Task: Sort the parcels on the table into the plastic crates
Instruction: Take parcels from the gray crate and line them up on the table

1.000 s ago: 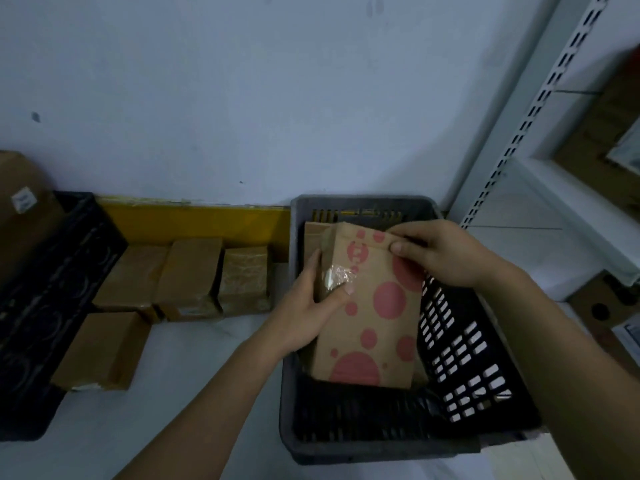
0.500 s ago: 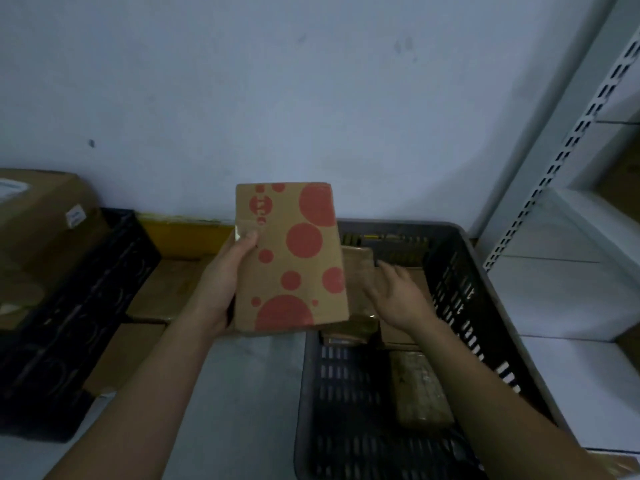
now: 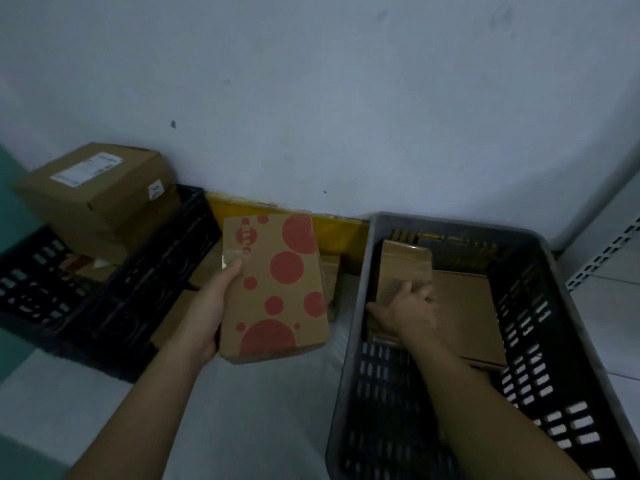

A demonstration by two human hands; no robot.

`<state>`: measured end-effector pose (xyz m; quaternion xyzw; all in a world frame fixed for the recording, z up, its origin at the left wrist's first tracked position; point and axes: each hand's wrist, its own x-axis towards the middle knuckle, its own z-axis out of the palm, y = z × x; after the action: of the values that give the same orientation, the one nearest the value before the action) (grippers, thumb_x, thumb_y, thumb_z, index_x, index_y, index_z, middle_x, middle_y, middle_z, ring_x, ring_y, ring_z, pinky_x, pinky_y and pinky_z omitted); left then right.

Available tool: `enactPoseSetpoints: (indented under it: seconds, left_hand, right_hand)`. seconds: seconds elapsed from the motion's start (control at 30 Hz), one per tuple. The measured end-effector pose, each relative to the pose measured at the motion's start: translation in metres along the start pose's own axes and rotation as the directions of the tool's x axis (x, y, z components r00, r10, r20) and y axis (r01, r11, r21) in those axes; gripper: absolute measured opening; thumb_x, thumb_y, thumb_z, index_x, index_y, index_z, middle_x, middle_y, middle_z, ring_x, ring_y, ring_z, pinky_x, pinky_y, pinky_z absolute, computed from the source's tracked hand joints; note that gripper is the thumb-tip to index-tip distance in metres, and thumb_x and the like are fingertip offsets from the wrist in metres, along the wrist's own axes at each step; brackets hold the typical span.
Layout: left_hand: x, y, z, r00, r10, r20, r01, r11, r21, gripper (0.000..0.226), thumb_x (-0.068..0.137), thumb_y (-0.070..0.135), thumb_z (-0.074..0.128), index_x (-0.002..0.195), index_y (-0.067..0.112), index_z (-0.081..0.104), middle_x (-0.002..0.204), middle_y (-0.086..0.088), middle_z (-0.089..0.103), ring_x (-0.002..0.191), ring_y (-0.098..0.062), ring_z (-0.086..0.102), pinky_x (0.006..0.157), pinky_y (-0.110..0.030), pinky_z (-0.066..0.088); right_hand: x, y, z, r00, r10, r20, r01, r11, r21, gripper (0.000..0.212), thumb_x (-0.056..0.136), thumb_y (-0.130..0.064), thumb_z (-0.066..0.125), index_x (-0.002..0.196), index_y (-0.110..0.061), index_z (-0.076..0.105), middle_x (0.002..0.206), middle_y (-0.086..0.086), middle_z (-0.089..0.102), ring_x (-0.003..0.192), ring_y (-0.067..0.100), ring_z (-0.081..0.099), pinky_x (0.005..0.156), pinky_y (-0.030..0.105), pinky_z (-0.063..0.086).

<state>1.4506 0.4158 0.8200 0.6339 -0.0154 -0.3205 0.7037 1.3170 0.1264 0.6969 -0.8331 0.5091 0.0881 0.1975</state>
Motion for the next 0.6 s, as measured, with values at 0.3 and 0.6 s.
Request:
enactPoseSetpoints:
  seconds: [0.3, 0.6]
  left_hand:
    - [-0.008, -0.033, -0.025, 0.997, -0.041, -0.059, 0.046, 0.995, 0.092, 0.045, 0.102, 0.056, 0.06, 0.135, 0.027, 0.07, 0.119, -0.005, 0.08, 0.109, -0.03, 0.077, 0.104, -0.055, 0.057]
    - [0.007, -0.055, -0.079, 0.993, -0.065, -0.096, 0.08, 0.984, 0.158, 0.04, 0.101, 0.057, 0.062, 0.127, 0.029, 0.075, 0.118, -0.007, 0.081, 0.106, -0.031, 0.078, 0.102, -0.054, 0.058]
  right_hand:
    - [-0.004, 0.01, 0.007, 0.996, 0.022, -0.086, -0.017, 0.999, 0.052, 0.11, 0.081, -0.087, 0.06, 0.167, -0.038, 0.013, 0.174, 0.016, -0.004, 0.148, 0.056, 0.026, 0.113, 0.066, 0.041]
    - [-0.075, 0.005, -0.079, 0.844, -0.136, -0.518, 0.277, 0.939, 0.204, 0.092, 0.08, -0.079, 0.053, 0.158, -0.039, 0.027, 0.168, 0.006, 0.018, 0.144, 0.054, 0.03, 0.11, 0.07, 0.042]
